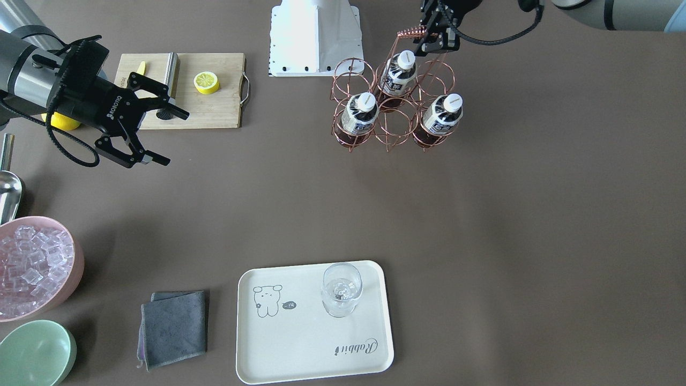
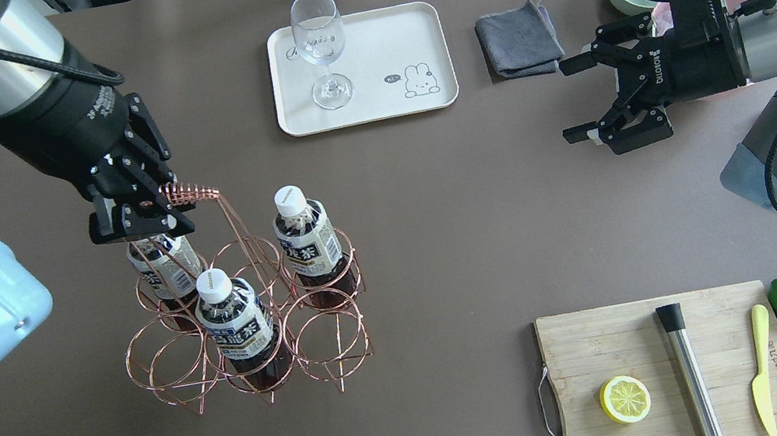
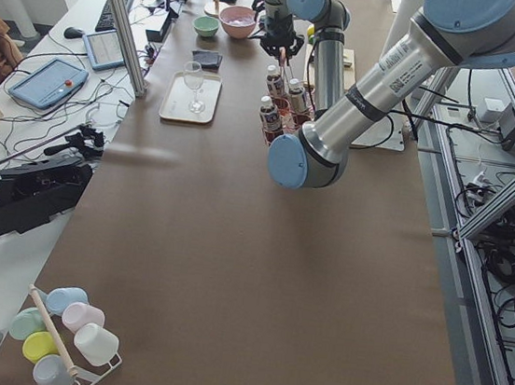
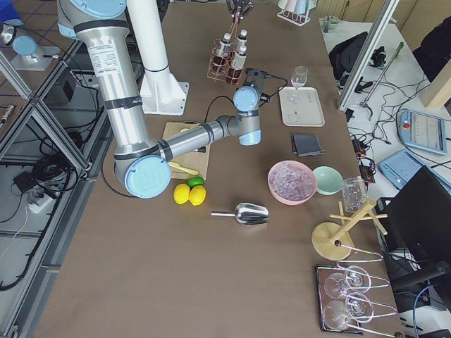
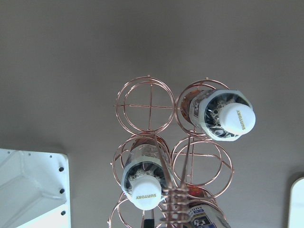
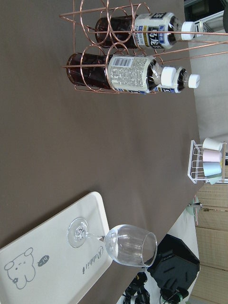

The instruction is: Take tea from basket to plate

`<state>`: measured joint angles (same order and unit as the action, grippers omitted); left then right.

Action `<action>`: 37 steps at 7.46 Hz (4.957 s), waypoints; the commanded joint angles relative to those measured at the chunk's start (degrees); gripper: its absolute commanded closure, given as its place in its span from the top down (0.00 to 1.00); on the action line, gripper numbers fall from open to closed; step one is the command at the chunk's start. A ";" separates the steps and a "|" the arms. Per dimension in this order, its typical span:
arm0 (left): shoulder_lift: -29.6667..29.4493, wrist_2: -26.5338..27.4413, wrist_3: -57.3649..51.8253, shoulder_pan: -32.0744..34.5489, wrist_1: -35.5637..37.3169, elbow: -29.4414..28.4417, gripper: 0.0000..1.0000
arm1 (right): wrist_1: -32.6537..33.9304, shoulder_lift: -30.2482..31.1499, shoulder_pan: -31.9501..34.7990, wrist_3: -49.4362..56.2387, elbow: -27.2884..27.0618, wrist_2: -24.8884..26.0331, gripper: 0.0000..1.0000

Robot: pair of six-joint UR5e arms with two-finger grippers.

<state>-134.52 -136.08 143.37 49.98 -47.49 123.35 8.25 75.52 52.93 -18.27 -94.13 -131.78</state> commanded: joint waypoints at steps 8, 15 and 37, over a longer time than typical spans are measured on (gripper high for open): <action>-6.71 5.21 11.93 -6.39 -16.23 -12.94 0.00 | -2.45 0.33 0.24 -3.52 0.18 0.20 1.00; -6.81 11.98 16.85 -13.42 -20.10 -13.22 0.00 | -11.58 -0.72 0.15 -6.86 4.93 2.31 1.00; -6.64 11.90 16.68 -14.82 -19.83 -11.47 0.00 | -13.08 -7.49 -20.15 -1.86 6.50 19.62 0.98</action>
<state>-141.26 -124.02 160.12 35.10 -67.41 111.52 -4.25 68.31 33.77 -20.63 -89.03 -113.29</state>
